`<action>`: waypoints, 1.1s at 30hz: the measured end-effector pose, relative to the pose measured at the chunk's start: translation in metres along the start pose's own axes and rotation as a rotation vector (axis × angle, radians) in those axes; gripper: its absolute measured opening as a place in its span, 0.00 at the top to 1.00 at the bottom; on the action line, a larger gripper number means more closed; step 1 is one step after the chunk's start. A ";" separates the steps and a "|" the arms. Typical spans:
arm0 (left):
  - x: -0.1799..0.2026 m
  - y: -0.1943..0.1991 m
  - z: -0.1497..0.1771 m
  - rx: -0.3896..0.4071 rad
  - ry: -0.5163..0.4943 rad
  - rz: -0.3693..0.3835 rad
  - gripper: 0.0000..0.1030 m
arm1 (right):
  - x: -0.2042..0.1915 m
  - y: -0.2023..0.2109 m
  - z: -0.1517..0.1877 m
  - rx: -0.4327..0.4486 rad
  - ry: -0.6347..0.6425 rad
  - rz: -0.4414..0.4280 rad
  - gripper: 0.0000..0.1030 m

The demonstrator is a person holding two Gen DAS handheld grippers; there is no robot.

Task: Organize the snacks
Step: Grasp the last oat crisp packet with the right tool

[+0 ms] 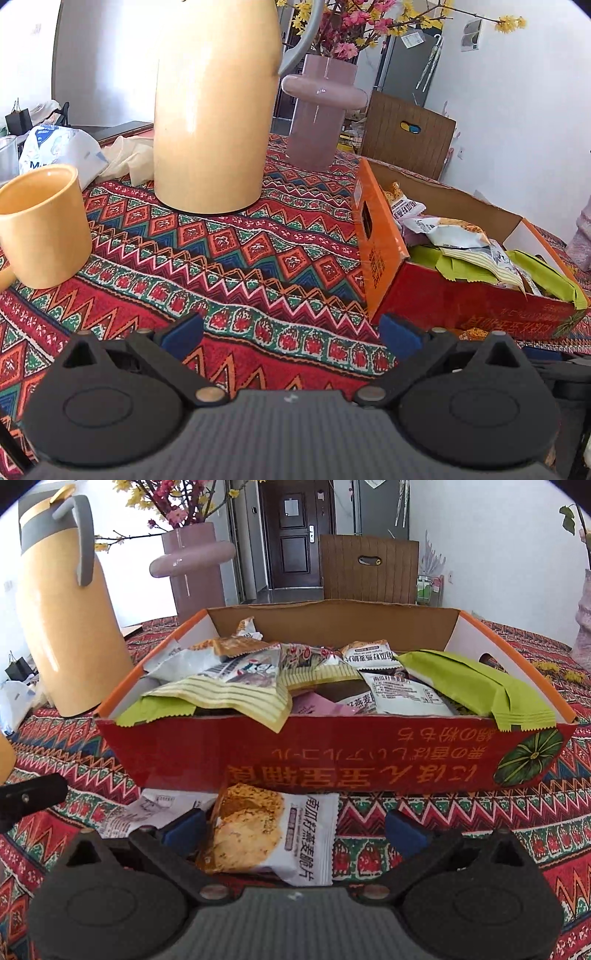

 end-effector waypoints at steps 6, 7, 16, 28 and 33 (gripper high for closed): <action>0.002 -0.002 0.002 -0.005 -0.004 0.009 0.00 | -0.001 -0.003 0.003 0.023 0.018 0.044 0.00; 0.002 -0.002 0.002 -0.004 0.000 0.012 0.00 | -0.003 -0.003 0.004 0.032 0.032 0.054 0.00; 0.000 -0.002 0.002 -0.005 0.017 0.019 0.00 | -0.003 0.001 0.005 0.029 0.044 0.038 0.00; -0.004 -0.006 0.003 -0.018 0.031 0.003 0.00 | 0.002 0.013 0.006 0.065 0.026 0.009 0.39; -0.005 -0.008 0.004 -0.026 0.033 -0.005 0.00 | 0.010 0.024 0.009 0.096 0.018 0.001 0.45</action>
Point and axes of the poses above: each gripper's, at about its wrist camera, not at the fingertips, and y roughly against the way its jaws point, x to its right, z to its underside, the point moved 8 cm from there along -y, roughly the way its jaws point, and after that the axes turned 13 degrees about z, right-handed, at the moved point
